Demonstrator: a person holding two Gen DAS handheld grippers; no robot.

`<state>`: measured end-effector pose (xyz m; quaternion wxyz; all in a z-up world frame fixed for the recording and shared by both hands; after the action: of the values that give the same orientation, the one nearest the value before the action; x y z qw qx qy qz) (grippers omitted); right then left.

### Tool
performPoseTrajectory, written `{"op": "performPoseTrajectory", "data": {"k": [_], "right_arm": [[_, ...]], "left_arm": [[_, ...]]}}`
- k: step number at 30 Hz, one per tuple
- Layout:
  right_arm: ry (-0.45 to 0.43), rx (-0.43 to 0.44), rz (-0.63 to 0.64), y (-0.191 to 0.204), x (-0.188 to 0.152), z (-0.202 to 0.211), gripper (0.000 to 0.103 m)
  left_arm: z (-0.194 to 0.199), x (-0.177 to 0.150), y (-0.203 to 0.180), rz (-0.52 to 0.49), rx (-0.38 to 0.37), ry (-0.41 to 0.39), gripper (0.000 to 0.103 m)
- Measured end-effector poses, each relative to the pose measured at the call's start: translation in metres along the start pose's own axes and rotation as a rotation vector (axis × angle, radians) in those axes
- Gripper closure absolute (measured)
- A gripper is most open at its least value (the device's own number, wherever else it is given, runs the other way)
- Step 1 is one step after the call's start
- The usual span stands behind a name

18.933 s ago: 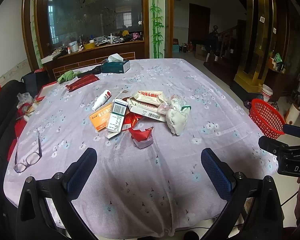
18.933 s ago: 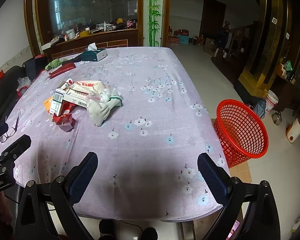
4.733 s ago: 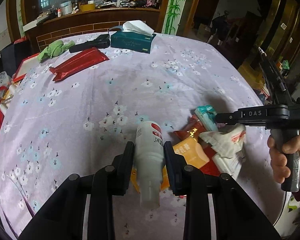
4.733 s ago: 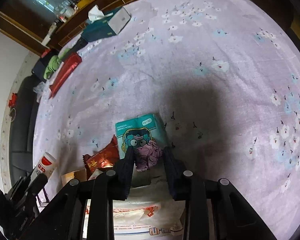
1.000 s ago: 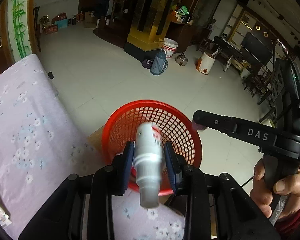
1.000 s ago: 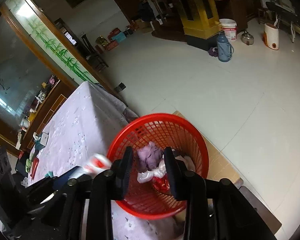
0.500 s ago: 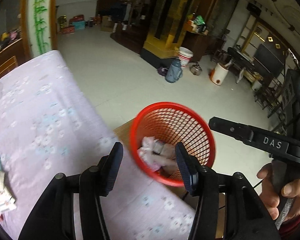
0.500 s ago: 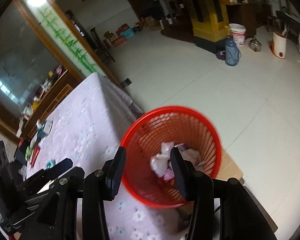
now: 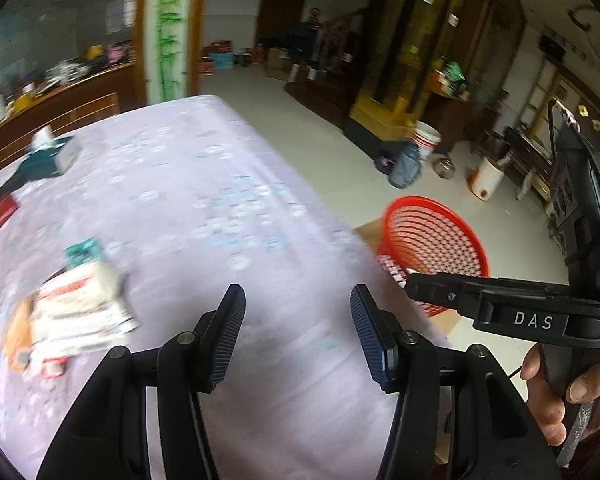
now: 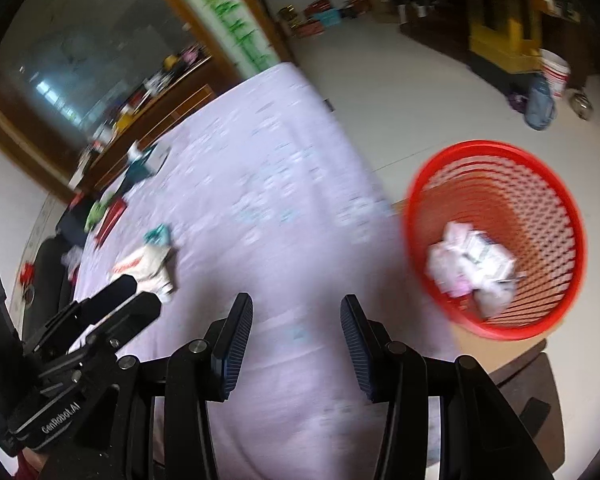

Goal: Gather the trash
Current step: 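Move both open tools back over the remaining trash on the table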

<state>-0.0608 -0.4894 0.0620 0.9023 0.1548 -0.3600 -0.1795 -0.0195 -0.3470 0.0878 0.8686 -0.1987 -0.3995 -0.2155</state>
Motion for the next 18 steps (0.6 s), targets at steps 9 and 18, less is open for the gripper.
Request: {"op": "performPoseTrajectory", "data": {"k": [9,18], "right_arm": [[0.039,0.028,0.098,0.069,-0.025,-0.011,0.053],[0.045,-0.012,0.106,0.092,-0.042,-0.01,0.052]], "left_arm": [[0.064,-0.025,0.144,0.081,0.166,-0.026,0.036],[0.072,-0.044,0.3,0.196,0.294,0.025,0.03]]}}
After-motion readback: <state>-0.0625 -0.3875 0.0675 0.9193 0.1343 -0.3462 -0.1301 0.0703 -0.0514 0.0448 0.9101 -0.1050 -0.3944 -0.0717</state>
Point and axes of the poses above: each gripper's, at about its wrist camera, not at the fingertips, and z roughly against the way its jaws point, y to its left, x to its top, the point moved 7 cm from there along -z, roughly the way its jaws point, and after that the axes turned 11 degrees about -y, right-handed, at the moved point
